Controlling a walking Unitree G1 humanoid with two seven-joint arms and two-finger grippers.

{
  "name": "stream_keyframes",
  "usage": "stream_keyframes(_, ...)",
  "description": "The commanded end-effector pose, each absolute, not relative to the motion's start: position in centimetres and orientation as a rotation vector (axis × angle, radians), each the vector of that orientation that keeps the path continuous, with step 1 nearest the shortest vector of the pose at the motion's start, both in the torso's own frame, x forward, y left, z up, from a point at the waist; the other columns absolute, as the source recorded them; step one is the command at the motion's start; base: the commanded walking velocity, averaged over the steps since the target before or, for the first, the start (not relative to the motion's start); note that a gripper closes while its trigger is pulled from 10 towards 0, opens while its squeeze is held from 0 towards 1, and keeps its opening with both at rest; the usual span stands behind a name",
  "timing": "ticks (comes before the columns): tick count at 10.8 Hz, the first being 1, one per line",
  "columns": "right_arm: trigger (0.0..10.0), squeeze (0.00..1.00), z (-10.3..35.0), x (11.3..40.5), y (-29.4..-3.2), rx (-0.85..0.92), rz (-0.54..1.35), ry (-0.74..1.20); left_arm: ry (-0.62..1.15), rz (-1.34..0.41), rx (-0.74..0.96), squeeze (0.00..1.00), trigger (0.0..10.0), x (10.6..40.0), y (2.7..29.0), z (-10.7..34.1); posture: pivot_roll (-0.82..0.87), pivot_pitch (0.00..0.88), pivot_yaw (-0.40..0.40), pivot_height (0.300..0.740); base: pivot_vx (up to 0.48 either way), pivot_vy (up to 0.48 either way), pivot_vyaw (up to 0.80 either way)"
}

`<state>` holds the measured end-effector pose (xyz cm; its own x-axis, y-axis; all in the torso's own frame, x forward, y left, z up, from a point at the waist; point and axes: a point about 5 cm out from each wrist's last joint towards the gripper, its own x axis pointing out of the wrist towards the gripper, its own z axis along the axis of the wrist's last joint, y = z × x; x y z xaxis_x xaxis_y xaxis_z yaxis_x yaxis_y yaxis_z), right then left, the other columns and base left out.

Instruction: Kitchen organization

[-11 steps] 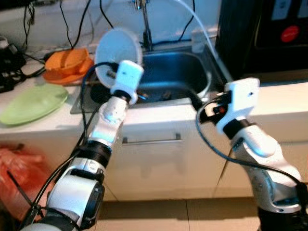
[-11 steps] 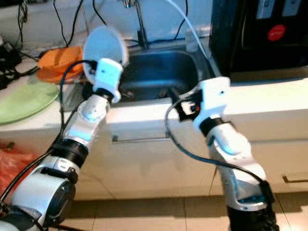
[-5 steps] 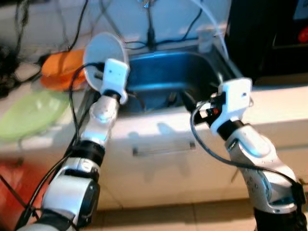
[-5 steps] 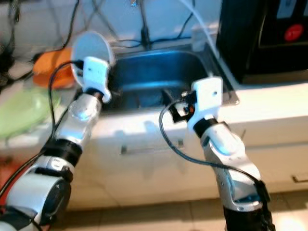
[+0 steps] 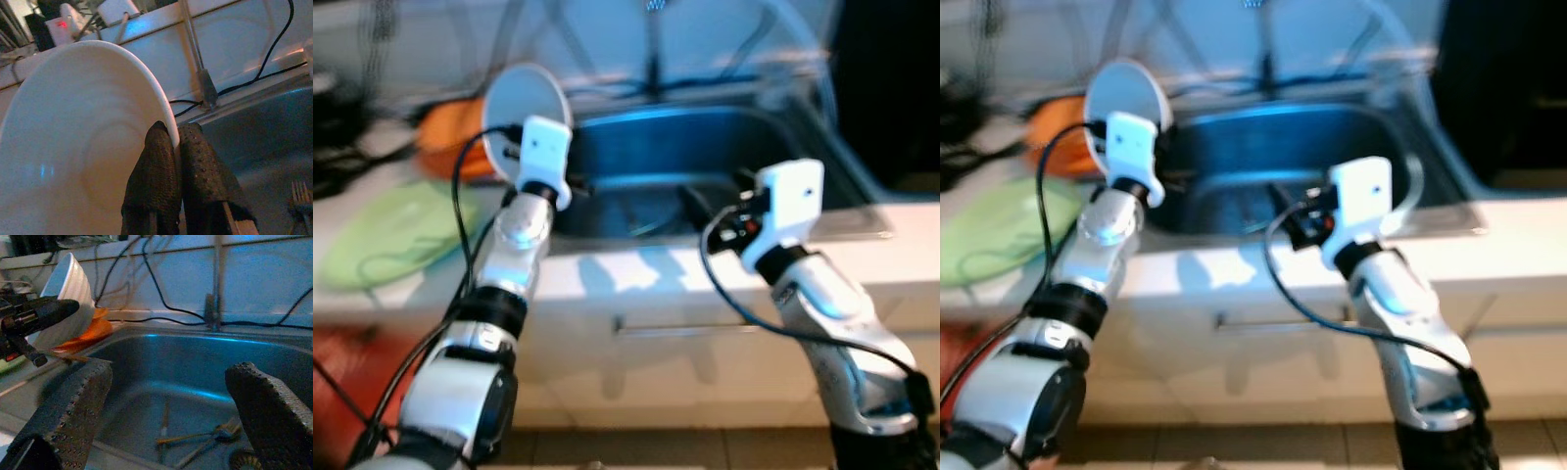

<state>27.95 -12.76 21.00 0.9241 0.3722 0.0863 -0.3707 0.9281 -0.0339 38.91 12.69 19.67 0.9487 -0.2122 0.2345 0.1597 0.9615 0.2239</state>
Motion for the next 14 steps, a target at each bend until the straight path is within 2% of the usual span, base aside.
stream_keyframes(1, 10.0, 0.00, 21.3, 27.8, -12.5, -0.015, 0.392, -0.106, -0.306, -0.193, 0.216, 0.00, 0.0, 38.9, 12.7, 20.7, -0.16, 0.000, 0.147, 0.740, 0.000, 0.000, 0.00)
stream_keyframes(11, 10.0, 0.00, 21.2, 27.7, -12.5, -0.016, 0.378, -0.100, -0.235, -0.257, 0.231, 0.00, 0.0, 39.0, 11.7, 19.5, -0.16, 0.000, 0.156, 0.740, 0.000, 0.000, 0.00)
stream_keyframes(14, 10.0, 0.00, 21.0, 27.6, -13.0, -0.043, 0.319, -0.078, -0.179, -0.377, 0.270, 0.00, 0.0, 39.1, 9.6, 18.5, -0.18, 0.000, 0.171, 0.740, 0.000, 0.000, 0.00)
